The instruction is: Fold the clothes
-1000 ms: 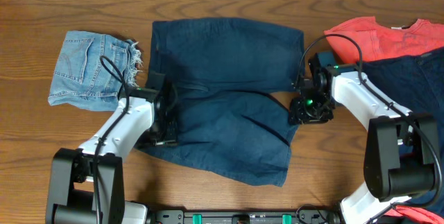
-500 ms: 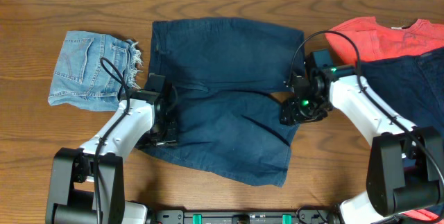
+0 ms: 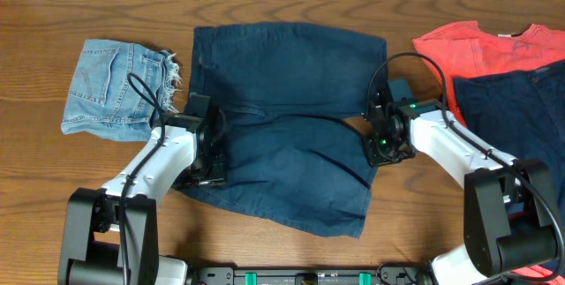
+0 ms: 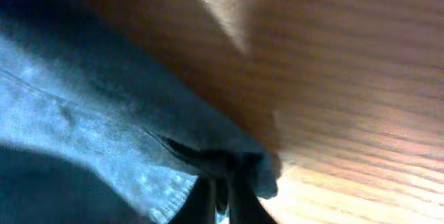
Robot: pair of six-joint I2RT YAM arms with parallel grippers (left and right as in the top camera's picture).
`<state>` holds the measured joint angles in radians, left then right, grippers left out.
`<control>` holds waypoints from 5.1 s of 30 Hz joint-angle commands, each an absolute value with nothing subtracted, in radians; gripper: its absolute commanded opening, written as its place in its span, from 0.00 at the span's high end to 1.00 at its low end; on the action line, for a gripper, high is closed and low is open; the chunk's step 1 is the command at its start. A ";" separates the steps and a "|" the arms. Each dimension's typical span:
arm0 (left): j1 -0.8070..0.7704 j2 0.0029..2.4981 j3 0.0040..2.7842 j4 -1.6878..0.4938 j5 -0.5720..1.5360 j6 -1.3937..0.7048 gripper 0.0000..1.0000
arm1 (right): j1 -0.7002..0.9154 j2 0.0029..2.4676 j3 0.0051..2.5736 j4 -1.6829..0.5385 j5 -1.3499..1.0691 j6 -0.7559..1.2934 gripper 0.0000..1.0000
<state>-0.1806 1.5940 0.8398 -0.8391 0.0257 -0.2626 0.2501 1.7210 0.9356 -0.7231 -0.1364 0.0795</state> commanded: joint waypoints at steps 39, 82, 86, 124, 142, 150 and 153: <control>-0.180 1.592 1.031 -1.006 0.131 -0.263 0.27 | 0.268 1.648 0.919 -1.155 -0.370 0.303 0.43; -0.180 1.592 1.144 -1.095 0.093 -0.218 0.26 | 0.214 1.466 0.621 -0.783 -0.378 0.642 0.65; -0.180 1.592 1.144 -1.096 0.093 -0.218 0.26 | 0.202 1.466 0.588 -0.757 -0.361 0.658 0.82; -0.179 1.597 0.783 -0.772 0.079 -0.272 0.86 | -0.030 1.674 0.899 -0.415 -0.436 0.314 0.88; -0.063 1.568 0.913 -1.083 0.030 -0.263 0.90 | -0.134 1.604 0.938 -0.605 -0.185 0.366 0.79; -0.063 1.490 0.998 -1.069 0.236 -0.234 0.71 | -0.130 1.312 0.962 -0.668 -0.380 0.316 0.45; -0.063 1.494 0.954 -1.017 0.263 -0.251 0.65 | -0.130 1.251 0.962 -0.681 -0.401 0.309 0.44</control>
